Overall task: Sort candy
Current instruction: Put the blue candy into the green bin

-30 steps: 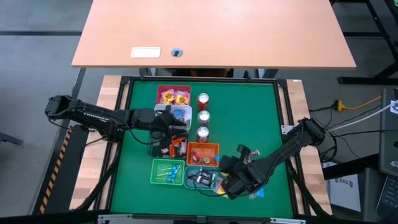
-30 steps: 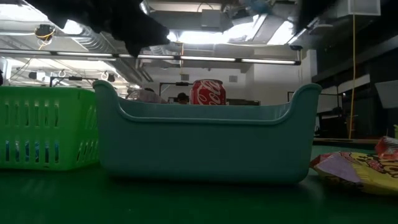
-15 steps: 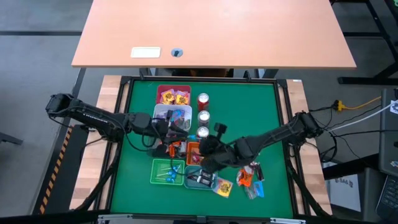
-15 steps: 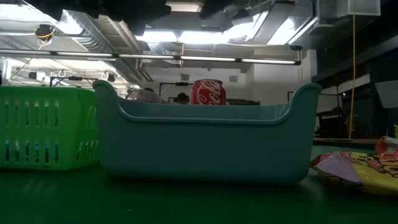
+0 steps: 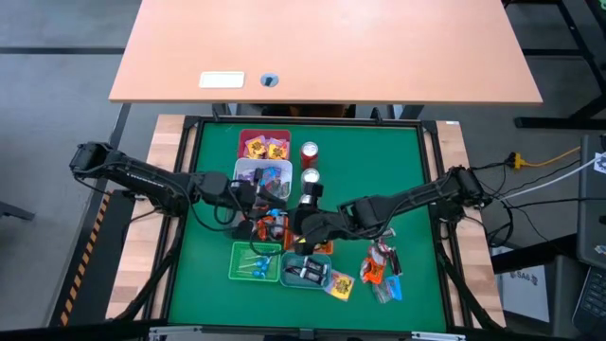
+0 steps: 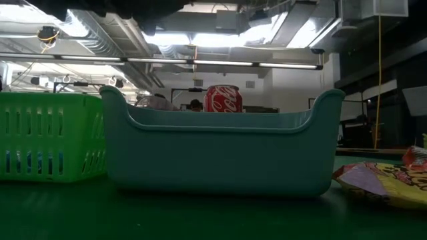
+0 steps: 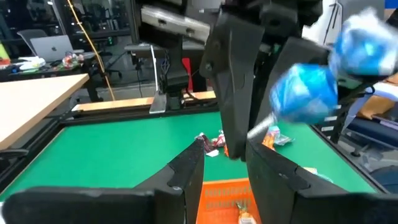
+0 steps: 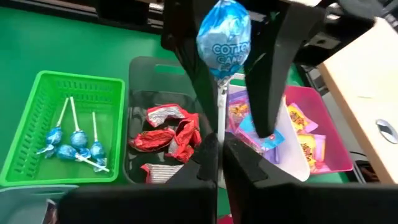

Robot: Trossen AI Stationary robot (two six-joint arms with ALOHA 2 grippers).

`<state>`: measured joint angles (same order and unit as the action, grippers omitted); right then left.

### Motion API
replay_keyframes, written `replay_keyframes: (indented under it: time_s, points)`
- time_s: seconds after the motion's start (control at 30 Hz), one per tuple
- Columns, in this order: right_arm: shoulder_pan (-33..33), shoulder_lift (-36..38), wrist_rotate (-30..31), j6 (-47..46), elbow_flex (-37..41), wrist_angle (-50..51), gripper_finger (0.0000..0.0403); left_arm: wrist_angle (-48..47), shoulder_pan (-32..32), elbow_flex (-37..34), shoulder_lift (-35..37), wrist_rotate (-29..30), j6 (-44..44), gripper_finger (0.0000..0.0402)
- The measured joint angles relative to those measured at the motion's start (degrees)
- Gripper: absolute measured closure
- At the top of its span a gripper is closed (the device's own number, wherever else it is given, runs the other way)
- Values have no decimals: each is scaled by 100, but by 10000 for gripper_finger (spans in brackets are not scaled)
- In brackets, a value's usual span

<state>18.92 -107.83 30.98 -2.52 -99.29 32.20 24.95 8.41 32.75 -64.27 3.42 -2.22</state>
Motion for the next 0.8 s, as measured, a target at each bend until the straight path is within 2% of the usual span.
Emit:
replay_keyframes:
  time_s: [0.27, 0.63, 0.8]
  points:
    - [15, 0, -100, -17, 0, 234, 393, 164, 111, 0, 0, -11, 2, 287]
    - [24, -2, 144, -47, 2, 51, 393, 234, 284, 0, 4, 43, 2, 287]
    - [20, -2, -22, -51, 2, 90, 393, 204, 288, 0, 4, 146, 2, 287]
